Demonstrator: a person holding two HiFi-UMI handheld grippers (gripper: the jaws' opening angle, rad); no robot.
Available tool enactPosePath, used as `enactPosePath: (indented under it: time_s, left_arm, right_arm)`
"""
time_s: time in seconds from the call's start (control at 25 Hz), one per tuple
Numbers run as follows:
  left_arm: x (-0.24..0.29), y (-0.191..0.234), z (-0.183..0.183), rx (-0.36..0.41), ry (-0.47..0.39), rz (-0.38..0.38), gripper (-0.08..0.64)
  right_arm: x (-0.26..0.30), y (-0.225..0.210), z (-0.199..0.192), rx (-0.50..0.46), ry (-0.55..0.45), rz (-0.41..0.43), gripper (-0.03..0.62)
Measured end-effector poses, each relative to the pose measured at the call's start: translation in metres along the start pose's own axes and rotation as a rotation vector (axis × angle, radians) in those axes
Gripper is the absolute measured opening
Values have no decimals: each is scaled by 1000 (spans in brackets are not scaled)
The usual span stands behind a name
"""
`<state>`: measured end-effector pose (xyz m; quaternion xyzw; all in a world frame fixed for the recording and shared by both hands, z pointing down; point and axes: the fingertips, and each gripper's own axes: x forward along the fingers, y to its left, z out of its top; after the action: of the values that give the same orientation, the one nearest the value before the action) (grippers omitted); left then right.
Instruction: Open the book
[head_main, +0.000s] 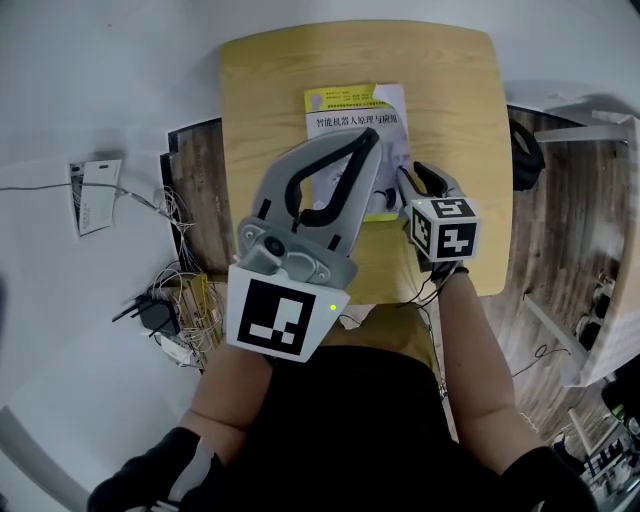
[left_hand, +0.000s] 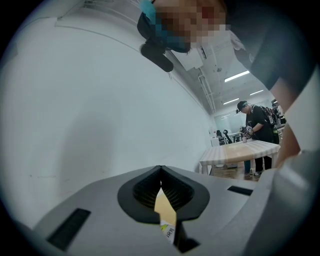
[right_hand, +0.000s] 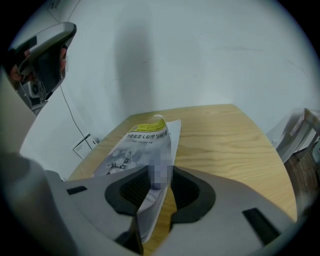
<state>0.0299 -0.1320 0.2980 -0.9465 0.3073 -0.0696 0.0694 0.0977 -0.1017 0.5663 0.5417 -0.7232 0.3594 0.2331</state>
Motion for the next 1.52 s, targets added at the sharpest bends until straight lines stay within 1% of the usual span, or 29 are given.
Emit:
enactPosePath:
  time_s: [0.16, 0.24, 0.4, 0.48, 0.6, 0.68, 0.76, 0.84, 0.96, 1.12, 1.24, 1.52]
  left_arm:
    - [0, 1, -3, -10, 2, 0, 8]
    - [1, 2, -5, -13, 3, -2, 8]
    - [2, 2, -8, -18, 6, -4, 8]
    - [2, 1, -9, -19, 8, -8, 8]
    - [3, 1, -10, -27, 7, -9, 8]
    - [3, 1, -11, -33, 6, -8, 8]
    - [3, 1, -11, -33, 4, -10, 8]
    - [3, 0, -11, -33, 4, -13, 8]
    - [3, -1, -11, -30, 4, -18, 8]
    - [4, -1, -11, -29, 4, -17, 8]
    - [4, -2, -12, -30, 4, -18, 8]
    - [2, -4, -15, -29, 15, -14, 8]
  right_arm:
    - [8, -1, -10, 40, 36, 8, 132]
    - [8, 0, -9, 48, 34, 8, 119]
    - [6, 0, -8, 30, 27, -5, 107]
    - [3, -1, -6, 44, 8, -2, 95]
    - [-2, 0, -2, 89, -38, 22, 80]
    - [-5, 0, 0, 139, -65, 49, 73]
    - [-4, -1, -1, 183, -69, 63, 66]
    - [-1, -2, -4, 199, -53, 63, 66]
    - [0, -4, -4, 189, -40, 58, 58]
    - [-4, -3, 0, 184, -70, 60, 41]
    - [-6, -1, 2, 154, -85, 61, 41]
    - [-11, 1, 7, 139, -109, 86, 41]
